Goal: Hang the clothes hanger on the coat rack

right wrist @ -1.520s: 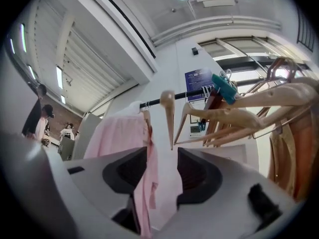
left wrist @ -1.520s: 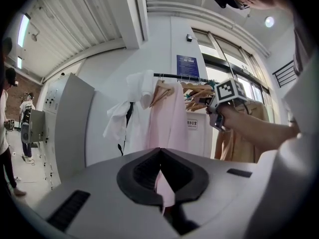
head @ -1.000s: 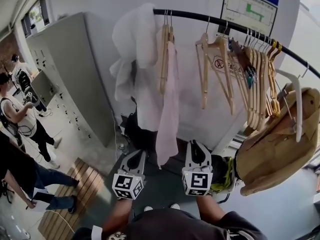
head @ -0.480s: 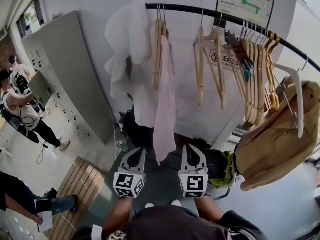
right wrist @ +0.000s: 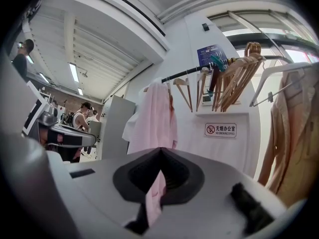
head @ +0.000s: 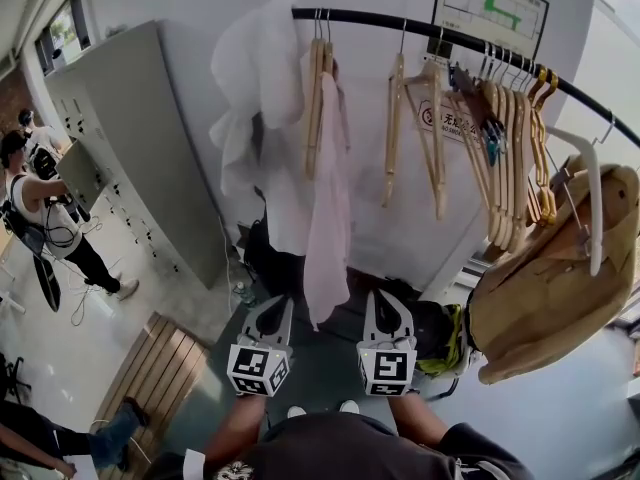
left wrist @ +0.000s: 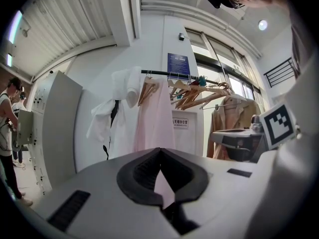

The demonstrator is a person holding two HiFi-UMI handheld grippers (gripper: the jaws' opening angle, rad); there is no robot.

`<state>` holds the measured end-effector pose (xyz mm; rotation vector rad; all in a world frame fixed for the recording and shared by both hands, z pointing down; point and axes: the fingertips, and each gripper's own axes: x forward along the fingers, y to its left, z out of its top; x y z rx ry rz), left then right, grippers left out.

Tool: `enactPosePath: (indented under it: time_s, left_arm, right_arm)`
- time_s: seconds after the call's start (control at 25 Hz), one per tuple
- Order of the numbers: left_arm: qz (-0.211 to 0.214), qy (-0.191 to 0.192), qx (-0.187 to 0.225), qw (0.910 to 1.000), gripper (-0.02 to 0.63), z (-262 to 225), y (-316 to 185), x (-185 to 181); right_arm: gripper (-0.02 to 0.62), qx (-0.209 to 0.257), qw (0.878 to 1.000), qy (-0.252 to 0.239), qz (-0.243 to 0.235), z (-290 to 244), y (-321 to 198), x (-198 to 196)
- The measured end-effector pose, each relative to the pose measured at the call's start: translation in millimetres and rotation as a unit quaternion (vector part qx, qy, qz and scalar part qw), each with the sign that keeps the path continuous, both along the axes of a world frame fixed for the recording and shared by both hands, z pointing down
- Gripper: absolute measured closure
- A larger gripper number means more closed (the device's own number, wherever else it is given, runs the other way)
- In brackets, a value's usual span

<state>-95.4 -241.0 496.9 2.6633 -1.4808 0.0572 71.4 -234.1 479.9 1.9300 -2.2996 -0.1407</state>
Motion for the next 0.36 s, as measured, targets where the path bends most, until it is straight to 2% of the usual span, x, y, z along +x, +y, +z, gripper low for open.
enactPosePath:
  time_s: [0.36]
  left_arm:
    - [0.001,-0.005,0.001,1.0,0.597,0.9,1.1,4.5]
  right_arm:
    - [0.58,-0.009,1.0,0.001,0.001,6.4,-0.1,4.1]
